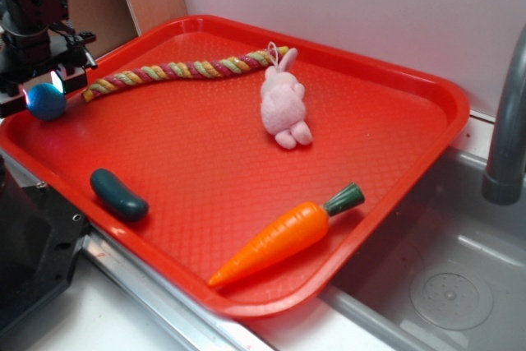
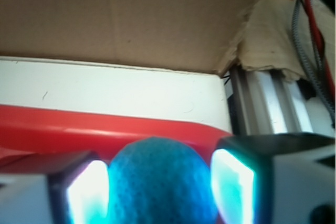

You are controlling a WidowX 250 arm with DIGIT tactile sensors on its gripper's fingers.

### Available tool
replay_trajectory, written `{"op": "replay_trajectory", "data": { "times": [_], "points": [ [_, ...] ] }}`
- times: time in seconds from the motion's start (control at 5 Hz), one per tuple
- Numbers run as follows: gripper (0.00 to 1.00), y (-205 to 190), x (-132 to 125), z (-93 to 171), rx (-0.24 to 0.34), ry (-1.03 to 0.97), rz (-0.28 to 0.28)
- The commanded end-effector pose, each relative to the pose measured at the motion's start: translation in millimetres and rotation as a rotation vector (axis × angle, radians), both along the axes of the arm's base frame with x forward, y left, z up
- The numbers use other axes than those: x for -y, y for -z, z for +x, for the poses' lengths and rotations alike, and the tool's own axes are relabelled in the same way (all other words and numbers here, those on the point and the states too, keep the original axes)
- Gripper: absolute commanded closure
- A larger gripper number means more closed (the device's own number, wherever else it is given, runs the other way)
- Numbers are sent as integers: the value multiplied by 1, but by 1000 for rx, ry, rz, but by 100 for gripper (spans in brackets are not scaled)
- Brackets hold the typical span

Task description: Grab the blue ball.

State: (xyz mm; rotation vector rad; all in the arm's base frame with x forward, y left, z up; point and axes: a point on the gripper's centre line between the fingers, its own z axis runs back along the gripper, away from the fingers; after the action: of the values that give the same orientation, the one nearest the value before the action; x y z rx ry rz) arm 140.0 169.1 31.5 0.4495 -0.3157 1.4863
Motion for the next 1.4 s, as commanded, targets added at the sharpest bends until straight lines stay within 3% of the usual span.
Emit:
{"op": "replay_trajectory", "data": {
  "times": [0.0,0.2,0.4,0.6,0.8,1.0,1.2],
  "points": [
    [100,-3,3,-4,28,-7,21],
    [100,-12,4,4,5,43,26],
    [100,-42,24,17,2,244,-26],
    [100,-66,45,25,-10,462,-149],
    [100,-91,92,36,-16,711,-289],
    [100,-124,139,33,-14,963,-384],
    [100,-148,173,25,-39,1173,-429]
  ]
}}
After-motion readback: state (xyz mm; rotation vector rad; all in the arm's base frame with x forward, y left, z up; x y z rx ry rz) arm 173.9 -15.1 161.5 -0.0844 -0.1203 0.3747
